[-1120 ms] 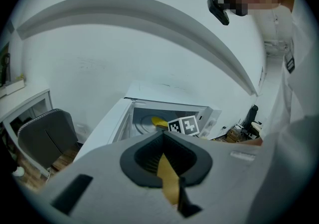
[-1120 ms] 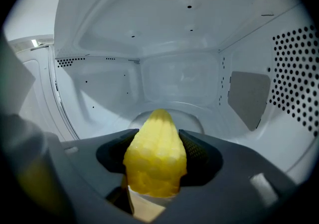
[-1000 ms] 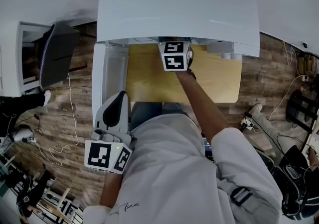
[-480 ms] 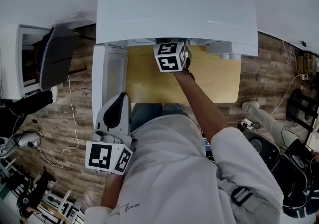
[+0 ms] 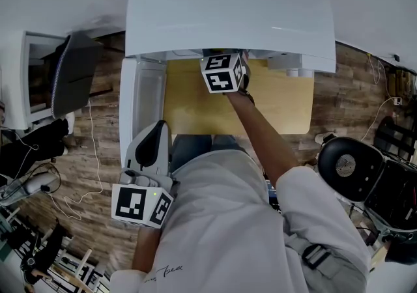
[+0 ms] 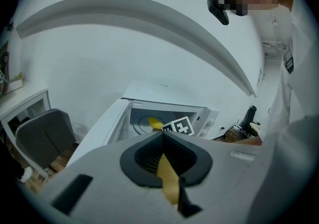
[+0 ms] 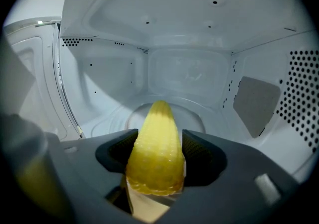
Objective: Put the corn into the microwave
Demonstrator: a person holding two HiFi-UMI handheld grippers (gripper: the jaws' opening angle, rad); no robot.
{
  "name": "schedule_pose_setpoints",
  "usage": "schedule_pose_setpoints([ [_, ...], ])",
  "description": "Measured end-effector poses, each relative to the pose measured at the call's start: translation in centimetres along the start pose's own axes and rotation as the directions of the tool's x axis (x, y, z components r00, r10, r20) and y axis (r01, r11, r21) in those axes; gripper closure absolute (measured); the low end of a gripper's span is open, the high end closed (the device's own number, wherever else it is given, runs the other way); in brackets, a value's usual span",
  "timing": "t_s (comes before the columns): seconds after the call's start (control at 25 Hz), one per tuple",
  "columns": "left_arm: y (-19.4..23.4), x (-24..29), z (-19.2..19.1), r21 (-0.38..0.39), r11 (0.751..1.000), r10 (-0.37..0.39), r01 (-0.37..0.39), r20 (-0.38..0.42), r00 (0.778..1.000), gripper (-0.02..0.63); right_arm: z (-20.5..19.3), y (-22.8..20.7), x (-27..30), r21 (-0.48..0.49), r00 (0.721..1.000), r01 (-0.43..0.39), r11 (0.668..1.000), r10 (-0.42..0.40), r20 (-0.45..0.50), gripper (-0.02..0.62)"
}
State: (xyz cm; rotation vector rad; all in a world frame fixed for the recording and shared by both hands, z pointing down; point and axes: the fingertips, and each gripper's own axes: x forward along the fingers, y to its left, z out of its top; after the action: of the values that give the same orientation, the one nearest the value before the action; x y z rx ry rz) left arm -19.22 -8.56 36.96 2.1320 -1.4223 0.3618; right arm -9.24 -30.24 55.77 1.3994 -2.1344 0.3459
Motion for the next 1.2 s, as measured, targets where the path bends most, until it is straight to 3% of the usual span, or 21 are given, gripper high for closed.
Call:
schedule_pose_setpoints([
  [1.2,-1.8,-0.8,-0.4,0.001,0.999,-0.033,0.033,0.026,0.999,0.615,0.3,-0.1,-2.7,0.065,0.999,-0.043,0.997,0.041,0.027,0.305],
])
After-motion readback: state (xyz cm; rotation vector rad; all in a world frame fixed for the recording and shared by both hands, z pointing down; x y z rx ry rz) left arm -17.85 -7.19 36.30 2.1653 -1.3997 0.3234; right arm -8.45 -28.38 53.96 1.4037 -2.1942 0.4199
